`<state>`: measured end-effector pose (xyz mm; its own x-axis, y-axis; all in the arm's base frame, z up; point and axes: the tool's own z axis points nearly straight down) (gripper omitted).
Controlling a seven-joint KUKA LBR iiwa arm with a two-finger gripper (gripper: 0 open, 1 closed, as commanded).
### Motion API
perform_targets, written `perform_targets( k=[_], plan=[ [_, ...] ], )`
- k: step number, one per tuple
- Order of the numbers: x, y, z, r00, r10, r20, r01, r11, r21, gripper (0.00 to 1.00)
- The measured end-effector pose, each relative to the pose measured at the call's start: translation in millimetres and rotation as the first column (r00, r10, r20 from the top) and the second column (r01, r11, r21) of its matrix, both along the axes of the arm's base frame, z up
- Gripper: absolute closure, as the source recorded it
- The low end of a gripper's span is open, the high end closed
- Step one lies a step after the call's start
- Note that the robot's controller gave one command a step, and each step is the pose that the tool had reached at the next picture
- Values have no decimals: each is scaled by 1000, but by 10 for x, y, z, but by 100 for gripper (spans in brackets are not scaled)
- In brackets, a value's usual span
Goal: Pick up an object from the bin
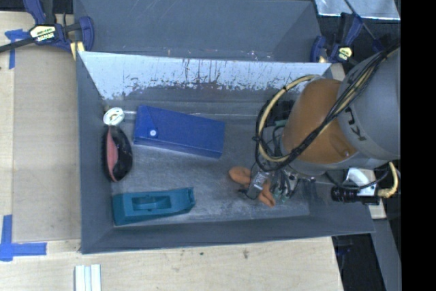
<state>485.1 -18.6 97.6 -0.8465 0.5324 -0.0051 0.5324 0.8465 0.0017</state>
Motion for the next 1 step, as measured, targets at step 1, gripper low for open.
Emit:
perform_targets(
  k=[1],
  plan=[
    [-5, 0, 51, 1000, 0, -3, 0, 1000, 0, 100]
  ],
)
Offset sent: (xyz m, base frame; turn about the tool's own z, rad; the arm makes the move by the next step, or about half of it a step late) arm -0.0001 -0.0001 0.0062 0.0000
